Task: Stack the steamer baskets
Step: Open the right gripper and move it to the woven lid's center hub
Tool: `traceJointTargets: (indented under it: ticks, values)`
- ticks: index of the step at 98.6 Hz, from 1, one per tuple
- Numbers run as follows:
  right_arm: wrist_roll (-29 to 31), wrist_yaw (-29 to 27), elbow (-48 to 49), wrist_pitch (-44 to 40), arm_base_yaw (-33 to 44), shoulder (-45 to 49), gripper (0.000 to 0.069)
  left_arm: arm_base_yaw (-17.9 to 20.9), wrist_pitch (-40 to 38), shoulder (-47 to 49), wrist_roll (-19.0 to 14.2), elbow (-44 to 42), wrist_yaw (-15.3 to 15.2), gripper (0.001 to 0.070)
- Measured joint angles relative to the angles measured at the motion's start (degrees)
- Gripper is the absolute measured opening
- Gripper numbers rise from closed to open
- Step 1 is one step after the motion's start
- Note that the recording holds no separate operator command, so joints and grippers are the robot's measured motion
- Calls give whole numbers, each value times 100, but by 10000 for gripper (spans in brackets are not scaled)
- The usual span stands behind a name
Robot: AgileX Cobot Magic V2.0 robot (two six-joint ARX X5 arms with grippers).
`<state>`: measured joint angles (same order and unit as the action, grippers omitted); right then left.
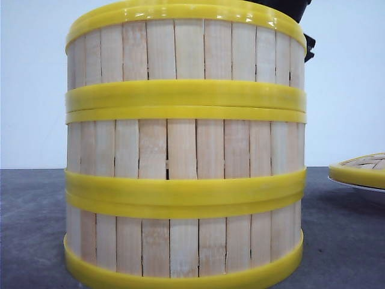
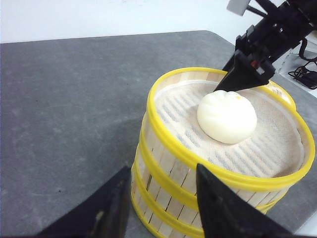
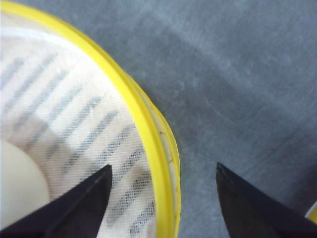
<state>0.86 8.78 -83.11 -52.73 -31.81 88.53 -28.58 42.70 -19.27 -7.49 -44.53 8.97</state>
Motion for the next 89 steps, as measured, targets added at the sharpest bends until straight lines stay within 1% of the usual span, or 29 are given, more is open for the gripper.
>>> traceJointTargets:
  ticks: [12, 25, 31, 41, 51, 58, 77, 89]
  values:
    - [0, -186, -140, 35, 57, -553, 419, 0, 0, 0, 0, 0, 0, 239]
    - [52, -774, -229, 9, 184, -1364, 419, 0, -9, 0, 0, 0, 0, 239]
    - [114, -1005, -249, -127, 293, -1666, 419, 0, -52, 0, 0, 0, 0, 239]
    - [227, -1211, -256, -520, 573, -1969, 419, 0, -179, 0, 0, 0, 0, 239]
    - [267, -1311, -256, -925, 946, -2017, 419, 0, -262, 0, 0, 0, 0, 239]
    - [282, -1311, -254, -1060, 1202, -1991, 419, 0, -317, 0, 0, 0, 0, 239]
    - [304, -1303, -168, -1051, 1919, -1781, 419, 0, -393, 0, 0, 0, 0, 239]
    - [306, -1115, 92, -896, 2365, -1506, 419, 0, -393, 0, 0, 0, 0, 239]
